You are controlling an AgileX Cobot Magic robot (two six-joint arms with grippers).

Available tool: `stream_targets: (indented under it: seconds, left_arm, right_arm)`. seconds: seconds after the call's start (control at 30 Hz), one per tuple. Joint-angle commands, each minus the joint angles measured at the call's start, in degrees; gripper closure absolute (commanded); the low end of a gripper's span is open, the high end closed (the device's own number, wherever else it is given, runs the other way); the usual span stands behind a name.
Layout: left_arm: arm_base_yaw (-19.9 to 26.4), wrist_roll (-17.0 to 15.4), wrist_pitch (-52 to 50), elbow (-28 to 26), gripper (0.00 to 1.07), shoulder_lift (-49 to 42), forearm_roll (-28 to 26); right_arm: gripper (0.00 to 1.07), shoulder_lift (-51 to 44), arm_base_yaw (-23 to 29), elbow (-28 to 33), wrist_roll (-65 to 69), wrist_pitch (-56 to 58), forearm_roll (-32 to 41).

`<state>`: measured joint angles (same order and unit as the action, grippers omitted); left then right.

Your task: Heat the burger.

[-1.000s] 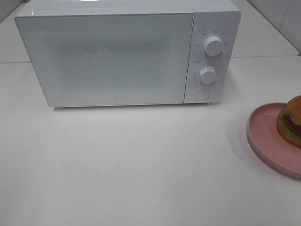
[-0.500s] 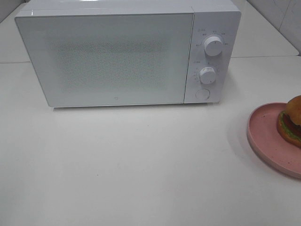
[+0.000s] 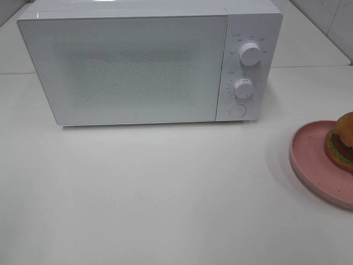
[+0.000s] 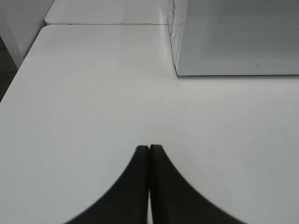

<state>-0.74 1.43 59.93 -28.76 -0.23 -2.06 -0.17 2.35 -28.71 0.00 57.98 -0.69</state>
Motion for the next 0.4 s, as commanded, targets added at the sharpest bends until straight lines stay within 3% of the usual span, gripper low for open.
stream_targets:
  seconds: [0.03, 0.4]
  left_arm:
    - [-0.3, -0.1, -0.3, 0.1, 1.06, -1.4, -0.1]
    - [-0.3, -0.1, -0.3, 0.1, 1.06, -1.5, -0.1]
  right_arm:
    - [0.37, -1.5, 0.2, 0.2, 0.0, -0.7, 0.1]
    - [0.37, -1.5, 0.2, 0.2, 0.0, -0.7, 0.1]
